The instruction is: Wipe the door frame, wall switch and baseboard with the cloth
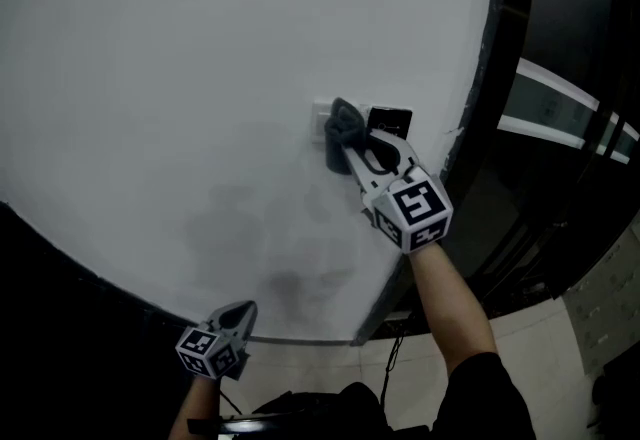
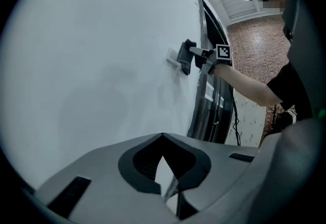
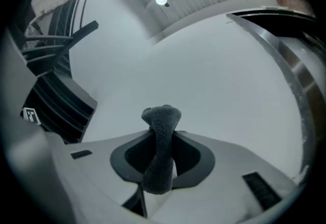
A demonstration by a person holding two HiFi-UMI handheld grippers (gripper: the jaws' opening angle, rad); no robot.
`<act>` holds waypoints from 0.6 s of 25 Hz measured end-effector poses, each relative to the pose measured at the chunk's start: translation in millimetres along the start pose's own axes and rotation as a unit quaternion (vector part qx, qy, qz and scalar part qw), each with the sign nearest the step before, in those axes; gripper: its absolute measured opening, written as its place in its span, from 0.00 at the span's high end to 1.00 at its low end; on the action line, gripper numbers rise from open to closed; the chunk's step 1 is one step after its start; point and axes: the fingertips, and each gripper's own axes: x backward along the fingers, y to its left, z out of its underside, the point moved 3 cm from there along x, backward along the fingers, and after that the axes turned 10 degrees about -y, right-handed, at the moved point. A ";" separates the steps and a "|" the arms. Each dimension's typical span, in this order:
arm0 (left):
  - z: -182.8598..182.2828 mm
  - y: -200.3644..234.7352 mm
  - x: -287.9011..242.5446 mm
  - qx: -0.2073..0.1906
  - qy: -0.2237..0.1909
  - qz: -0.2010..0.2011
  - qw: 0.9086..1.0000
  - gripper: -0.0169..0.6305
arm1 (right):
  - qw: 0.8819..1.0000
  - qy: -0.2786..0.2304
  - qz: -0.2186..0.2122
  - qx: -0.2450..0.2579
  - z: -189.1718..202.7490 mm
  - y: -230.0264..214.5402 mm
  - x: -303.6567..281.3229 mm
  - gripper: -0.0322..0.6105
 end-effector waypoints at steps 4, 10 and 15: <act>-3.8 9.3 13.9 0.002 -0.015 -0.020 1.000 0.97 | 0.999 -0.004 -0.051 -0.003 0.2 39.9 -44.0 0.82; -9.2 19.2 32.9 -0.002 -0.030 -0.055 0.998 0.97 | 0.999 0.018 -0.017 -0.026 28.5 28.1 -76.0 0.82; -11.6 29.8 42.1 -0.006 -0.026 -0.065 0.998 0.97 | 0.999 0.023 0.013 -0.028 35.9 12.2 -70.8 0.82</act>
